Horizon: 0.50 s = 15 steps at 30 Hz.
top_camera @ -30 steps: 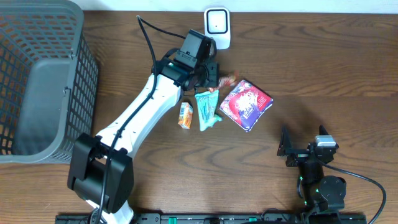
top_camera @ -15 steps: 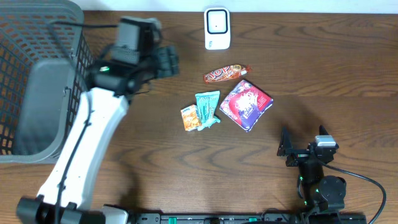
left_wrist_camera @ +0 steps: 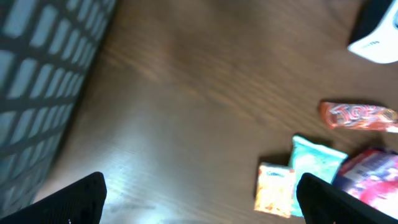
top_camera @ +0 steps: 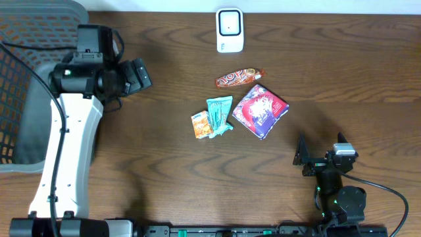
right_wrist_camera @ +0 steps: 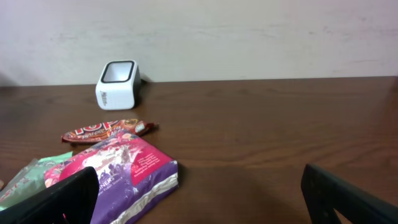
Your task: Scan the item barcode
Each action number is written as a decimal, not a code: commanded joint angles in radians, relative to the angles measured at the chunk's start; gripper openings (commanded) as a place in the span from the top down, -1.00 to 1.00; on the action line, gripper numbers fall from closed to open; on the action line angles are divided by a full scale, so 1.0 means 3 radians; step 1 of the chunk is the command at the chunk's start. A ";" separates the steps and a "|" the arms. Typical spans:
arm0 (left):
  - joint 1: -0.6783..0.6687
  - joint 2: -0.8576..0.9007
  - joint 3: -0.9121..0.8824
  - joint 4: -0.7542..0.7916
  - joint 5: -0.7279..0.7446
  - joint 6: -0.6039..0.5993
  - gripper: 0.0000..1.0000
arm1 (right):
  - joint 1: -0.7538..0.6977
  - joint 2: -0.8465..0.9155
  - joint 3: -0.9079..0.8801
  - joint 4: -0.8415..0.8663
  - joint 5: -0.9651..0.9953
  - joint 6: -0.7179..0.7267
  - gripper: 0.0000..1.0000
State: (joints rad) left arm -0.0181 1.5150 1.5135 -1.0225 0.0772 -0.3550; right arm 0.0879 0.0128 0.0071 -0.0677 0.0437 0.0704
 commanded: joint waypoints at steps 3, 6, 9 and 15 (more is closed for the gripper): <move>0.0025 0.0018 -0.0022 -0.0080 -0.0249 0.0017 -0.95 | -0.0008 -0.0010 -0.0005 -0.0013 -0.0001 -0.0027 -0.98; 0.0025 0.0018 -0.0022 -0.0113 -0.0249 0.0018 -0.96 | -0.0008 -0.0010 -0.0005 -0.0013 -0.0001 -0.0027 -0.99; 0.0025 0.0019 -0.0022 -0.0215 -0.0249 0.0018 -0.96 | -0.0008 -0.0010 -0.0005 -0.0013 -0.0001 -0.0027 -0.98; 0.0025 0.0019 -0.0022 -0.0472 -0.0249 0.0017 -0.96 | -0.0008 -0.0010 -0.0005 -0.0013 -0.0001 -0.0027 -0.98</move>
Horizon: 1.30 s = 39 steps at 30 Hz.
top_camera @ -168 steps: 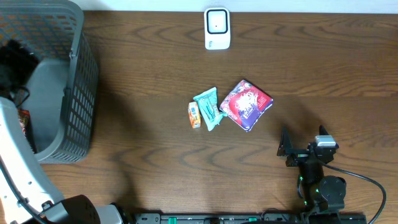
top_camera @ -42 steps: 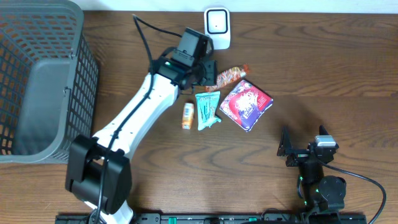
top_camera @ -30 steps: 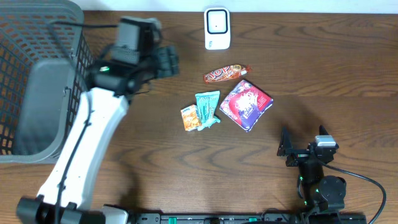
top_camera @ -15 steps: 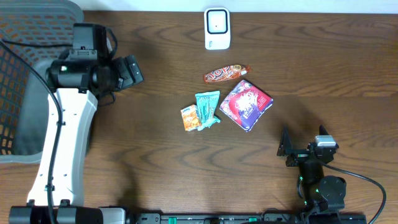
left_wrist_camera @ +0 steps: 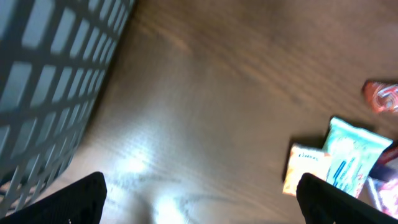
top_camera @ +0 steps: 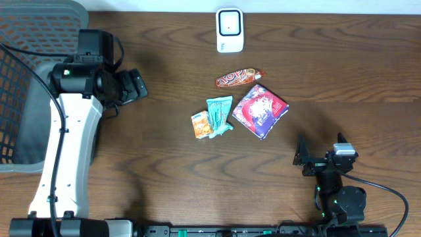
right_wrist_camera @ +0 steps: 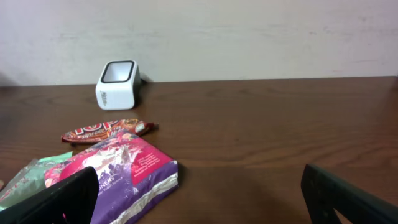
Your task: Scan the item barcode
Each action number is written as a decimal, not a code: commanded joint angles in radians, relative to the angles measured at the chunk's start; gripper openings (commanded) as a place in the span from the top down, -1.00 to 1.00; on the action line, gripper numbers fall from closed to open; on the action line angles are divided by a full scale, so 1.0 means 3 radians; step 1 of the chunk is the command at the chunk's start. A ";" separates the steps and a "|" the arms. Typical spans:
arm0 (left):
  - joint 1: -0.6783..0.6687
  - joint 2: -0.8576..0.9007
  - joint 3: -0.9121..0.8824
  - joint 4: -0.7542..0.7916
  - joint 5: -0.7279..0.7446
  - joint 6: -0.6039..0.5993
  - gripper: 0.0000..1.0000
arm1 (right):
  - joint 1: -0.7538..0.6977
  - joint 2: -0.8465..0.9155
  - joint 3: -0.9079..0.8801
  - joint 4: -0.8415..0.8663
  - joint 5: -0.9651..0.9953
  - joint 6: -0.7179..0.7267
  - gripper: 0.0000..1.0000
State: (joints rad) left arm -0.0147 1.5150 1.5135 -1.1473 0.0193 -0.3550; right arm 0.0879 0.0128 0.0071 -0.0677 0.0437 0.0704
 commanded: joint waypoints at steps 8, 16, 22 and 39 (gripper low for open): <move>0.0014 0.0019 -0.0022 -0.0305 -0.0052 0.0017 -0.96 | -0.0008 -0.0010 -0.0005 -0.0013 -0.0001 -0.0028 -0.98; 0.0014 0.0019 -0.0022 -0.0313 -0.0053 0.0017 -0.96 | -0.0008 -0.0010 -0.0005 -0.0013 0.0000 -0.0027 -0.98; 0.0014 0.0019 -0.0022 -0.0313 -0.0053 0.0017 -0.96 | -0.0006 -0.0010 -0.0005 0.0206 0.0020 0.0045 -0.99; 0.0014 0.0019 -0.0022 -0.0313 -0.0053 0.0017 -0.96 | -0.0008 0.0025 0.0097 0.0890 -0.1811 0.2444 -0.98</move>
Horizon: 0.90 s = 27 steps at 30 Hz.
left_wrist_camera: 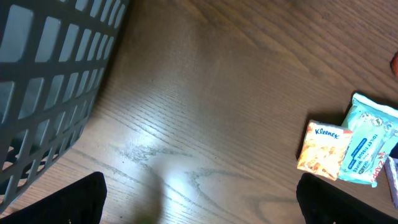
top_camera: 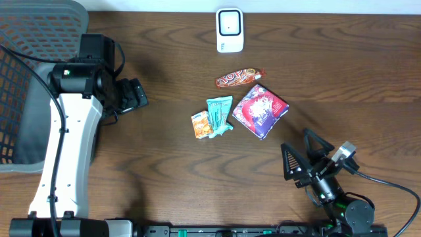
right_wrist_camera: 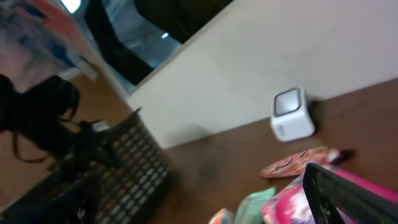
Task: Scan the item barcode
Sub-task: 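Reach the right gripper toward the purple-red pack on the table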
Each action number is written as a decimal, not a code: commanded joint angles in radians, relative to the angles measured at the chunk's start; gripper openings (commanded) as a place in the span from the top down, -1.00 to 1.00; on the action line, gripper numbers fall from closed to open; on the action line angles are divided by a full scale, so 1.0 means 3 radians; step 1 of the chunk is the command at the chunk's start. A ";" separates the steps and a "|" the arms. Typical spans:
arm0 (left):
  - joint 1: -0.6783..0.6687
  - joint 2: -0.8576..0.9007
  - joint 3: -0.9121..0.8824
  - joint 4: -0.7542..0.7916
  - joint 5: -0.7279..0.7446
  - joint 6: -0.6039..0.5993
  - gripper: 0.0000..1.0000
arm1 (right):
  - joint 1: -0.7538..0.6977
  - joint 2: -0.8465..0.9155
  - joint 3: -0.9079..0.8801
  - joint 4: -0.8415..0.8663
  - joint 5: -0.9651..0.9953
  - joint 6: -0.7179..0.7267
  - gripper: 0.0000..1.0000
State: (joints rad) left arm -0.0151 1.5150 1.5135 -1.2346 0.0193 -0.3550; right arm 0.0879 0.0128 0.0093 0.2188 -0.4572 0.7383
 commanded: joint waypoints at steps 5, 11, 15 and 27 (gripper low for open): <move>0.0015 0.0019 -0.0022 -0.0022 -0.0053 0.0017 -0.96 | -0.0008 0.0379 0.0570 -0.0924 0.0032 -0.0296 -0.99; 0.0015 0.0019 -0.0022 -0.0022 -0.0053 0.0017 -0.96 | -0.0008 0.1381 0.1486 -0.1703 0.0053 -0.0660 -0.98; 0.0015 0.0019 -0.0022 -0.0022 -0.0053 0.0017 -0.96 | -0.0006 0.2061 0.2010 -0.1891 -0.0256 -0.0682 -0.98; 0.0015 0.0019 -0.0022 -0.0022 -0.0053 0.0017 -0.96 | -0.0008 0.2946 0.2181 -0.1926 -0.0456 -0.0643 -0.98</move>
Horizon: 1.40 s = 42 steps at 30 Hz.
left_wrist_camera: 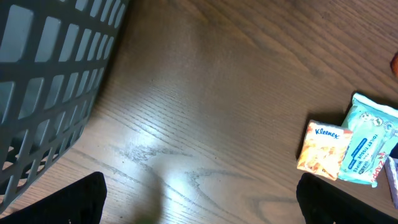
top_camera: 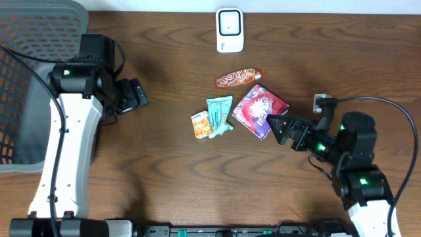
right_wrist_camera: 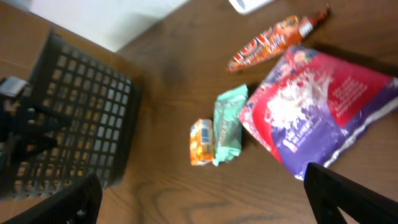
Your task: Scan the item barcode
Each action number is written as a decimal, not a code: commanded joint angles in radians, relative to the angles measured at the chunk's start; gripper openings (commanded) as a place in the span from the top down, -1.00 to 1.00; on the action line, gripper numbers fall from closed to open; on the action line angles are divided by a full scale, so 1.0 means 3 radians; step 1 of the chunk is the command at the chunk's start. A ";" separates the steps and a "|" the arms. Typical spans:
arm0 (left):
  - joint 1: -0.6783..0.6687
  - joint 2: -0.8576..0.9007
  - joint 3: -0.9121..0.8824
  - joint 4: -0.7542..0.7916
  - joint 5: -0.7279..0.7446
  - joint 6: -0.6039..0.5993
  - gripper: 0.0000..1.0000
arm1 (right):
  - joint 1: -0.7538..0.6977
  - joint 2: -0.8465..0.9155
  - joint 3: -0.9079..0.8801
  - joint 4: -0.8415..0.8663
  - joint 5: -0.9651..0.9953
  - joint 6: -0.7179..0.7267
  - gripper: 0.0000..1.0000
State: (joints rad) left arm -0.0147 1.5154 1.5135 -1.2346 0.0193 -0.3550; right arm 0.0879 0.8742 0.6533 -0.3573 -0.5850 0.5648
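Observation:
A white barcode scanner (top_camera: 229,29) stands at the table's far edge. Below it lie an orange-red candy bar (top_camera: 239,78), a purple-and-red bag (top_camera: 260,110), a teal wipes pack (top_camera: 219,113) and an orange tissue pack (top_camera: 200,124). My right gripper (top_camera: 275,129) hovers open just right of the bag's near corner, empty. Its own view shows the bag (right_wrist_camera: 323,109), candy bar (right_wrist_camera: 273,42) and teal pack (right_wrist_camera: 229,121) ahead. My left gripper (top_camera: 135,95) is open and empty far to the left; the tissue pack (left_wrist_camera: 321,150) lies at the right of its view.
A dark mesh basket (top_camera: 26,72) sits at the table's left edge, beside the left arm, and fills the left of the left wrist view as a basket wall (left_wrist_camera: 43,74). A cable (top_camera: 395,112) loops over the right arm.
My right arm has left the table's front edge; its open gripper now hangs beside the purple bag, looking down on the items. The left arm and the items have not moved.
My right arm stood parked at the front edge, looking level across the table, while the left gripper shifted a little nearer beside the basket. Then the right arm was tilted upward. Now it reaches to the purple bag's near right corner.

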 commanded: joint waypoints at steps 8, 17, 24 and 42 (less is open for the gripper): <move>0.0014 0.0018 -0.0022 -0.0022 -0.0053 0.0017 -0.96 | -0.0008 0.0683 0.0034 -0.0257 0.0425 -0.0066 -0.99; 0.0014 0.0018 -0.0022 -0.0022 -0.0053 0.0017 -0.96 | -0.0066 0.1551 0.0034 0.0298 0.0449 0.0137 -0.59; 0.0014 0.0018 -0.0022 -0.0022 -0.0053 0.0017 -0.96 | -0.0135 0.2116 0.0034 0.0731 0.0389 0.0498 -0.45; 0.0014 0.0018 -0.0022 -0.0022 -0.0053 0.0017 -0.96 | -0.0189 0.2483 0.0085 0.1216 -0.0020 0.0289 0.97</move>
State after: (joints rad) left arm -0.0147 1.5154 1.5131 -1.2346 0.0189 -0.3550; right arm 0.0467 1.6241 0.6556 0.0128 -0.5571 0.6849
